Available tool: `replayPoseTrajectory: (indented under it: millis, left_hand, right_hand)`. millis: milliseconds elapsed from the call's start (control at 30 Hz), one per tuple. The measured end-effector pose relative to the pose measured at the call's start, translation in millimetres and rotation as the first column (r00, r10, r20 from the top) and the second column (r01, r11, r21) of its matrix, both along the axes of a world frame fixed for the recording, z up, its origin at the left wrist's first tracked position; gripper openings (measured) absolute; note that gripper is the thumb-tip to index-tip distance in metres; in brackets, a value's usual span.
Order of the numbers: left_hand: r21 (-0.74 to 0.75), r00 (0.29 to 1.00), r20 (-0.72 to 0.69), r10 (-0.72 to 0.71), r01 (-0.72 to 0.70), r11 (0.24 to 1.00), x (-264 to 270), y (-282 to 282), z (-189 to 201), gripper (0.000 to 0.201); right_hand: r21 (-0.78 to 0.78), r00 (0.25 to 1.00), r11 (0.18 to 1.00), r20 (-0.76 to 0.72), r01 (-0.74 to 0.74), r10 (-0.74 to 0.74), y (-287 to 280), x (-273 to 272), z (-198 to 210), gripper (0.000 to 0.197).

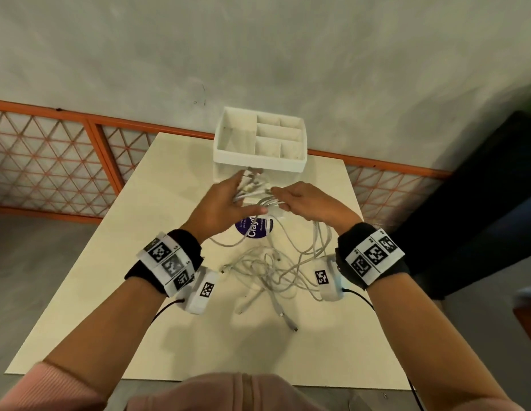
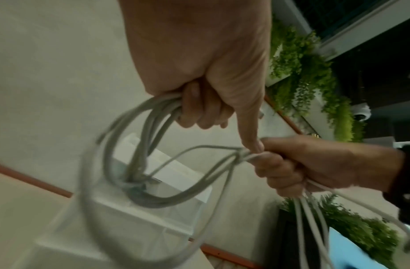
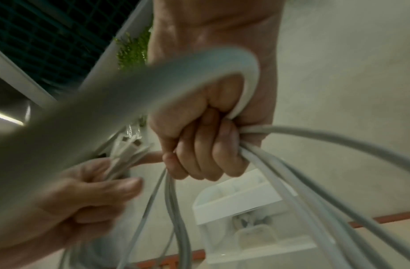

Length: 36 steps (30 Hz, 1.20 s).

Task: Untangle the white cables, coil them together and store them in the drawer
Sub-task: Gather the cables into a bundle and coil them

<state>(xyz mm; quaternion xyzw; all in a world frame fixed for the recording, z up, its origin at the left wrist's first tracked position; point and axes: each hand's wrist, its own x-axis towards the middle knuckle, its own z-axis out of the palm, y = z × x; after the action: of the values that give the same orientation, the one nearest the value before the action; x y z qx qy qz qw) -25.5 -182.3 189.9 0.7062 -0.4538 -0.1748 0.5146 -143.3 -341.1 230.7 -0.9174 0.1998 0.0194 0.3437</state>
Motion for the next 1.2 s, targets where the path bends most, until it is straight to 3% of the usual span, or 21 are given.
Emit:
replayPoseTrajectory:
  millis: [133, 267, 367, 433, 567, 733, 833, 933, 1033, 1100, 1133, 1200]
  left_hand:
    - [0.126, 0.993, 0.06, -0.098, 0.09, 0.988, -4.8, -13.2, 2.7, 0.012]
    - [0.08, 0.993, 0.116, 0.019, -0.028, 0.996, 4.0, -12.1, 14.1, 0.003]
    - [-0.032, 0.975, 0.089, 0.203, -0.201, 0.979, 17.0, -8.6, 30.1, 0.019]
    - [-0.115, 0.944, 0.031, 0.328, -0.322, 0.94, 28.1, -4.5, 38.0, 0.017]
    - [-0.198, 0.815, -0.09, 0.573, -0.578, 0.791, 59.6, 8.0, 42.7, 0.024]
    - [-0.069, 0.772, 0.049, 0.633, -0.63, 0.774, 70.6, 13.6, 13.1, 0.034]
    - [0.001, 0.771, 0.056, 0.635, -0.636, 0.772, 61.1, 13.7, 1.0, 0.036]
    - [0.062, 0.789, 0.093, 0.607, -0.613, 0.788, 52.9, 13.9, -0.9, 0.035]
    - [0.169, 0.851, 0.102, 0.515, -0.524, 0.835, 52.2, 16.0, 0.4, 0.028]
    - [0.234, 0.899, 0.06, 0.434, -0.436, 0.869, 53.7, 18.4, 1.6, 0.032]
    - [0.237, 0.917, 0.013, 0.398, -0.389, 0.89, 53.4, 19.4, 2.7, 0.037]
    - [0.16, 0.934, -0.166, 0.315, -0.29, 0.943, 49.4, 20.7, 3.9, 0.042]
  right_hand:
    - [0.254, 0.995, 0.967, 0.095, -0.038, 0.014, 11.9, 6.3, 4.7, 0.047]
    - [0.423, 0.983, 0.904, 0.184, -0.061, -0.019, 2.7, -4.0, -1.5, 0.04]
    - [0.391, 0.987, 0.918, 0.163, -0.075, 0.011, -13.5, -13.3, -15.9, 0.038]
    - [0.358, 0.994, 0.933, 0.105, -0.032, -0.006, -26.1, -20.2, -28.6, 0.039]
    - [0.33, 0.969, 0.933, 0.141, 0.148, -0.203, -46.1, -36.7, -48.3, 0.041]
    - [0.234, 0.913, 0.934, 0.245, 0.271, -0.326, -68.2, -39.2, -45.3, 0.044]
    - [0.199, 0.842, 0.915, 0.36, 0.351, -0.402, -78.5, -35.3, -33.8, 0.054]
    - [0.222, 0.787, 0.885, 0.405, 0.41, -0.466, -85.7, -32.1, -32.7, 0.047]
    - [0.15, 0.876, 0.902, 0.22, 0.405, -0.429, -87.9, -33.5, -46.7, 0.039]
    - [0.055, 0.943, 0.943, -0.071, 0.329, -0.325, -86.6, -36.3, -59.8, 0.031]
    - [-0.028, 0.943, 0.962, -0.193, 0.273, -0.273, -86.2, -35.9, -68.6, 0.026]
    - [-0.177, 0.951, 0.964, -0.205, 0.198, -0.233, -81.3, -32.0, -80.6, 0.02]
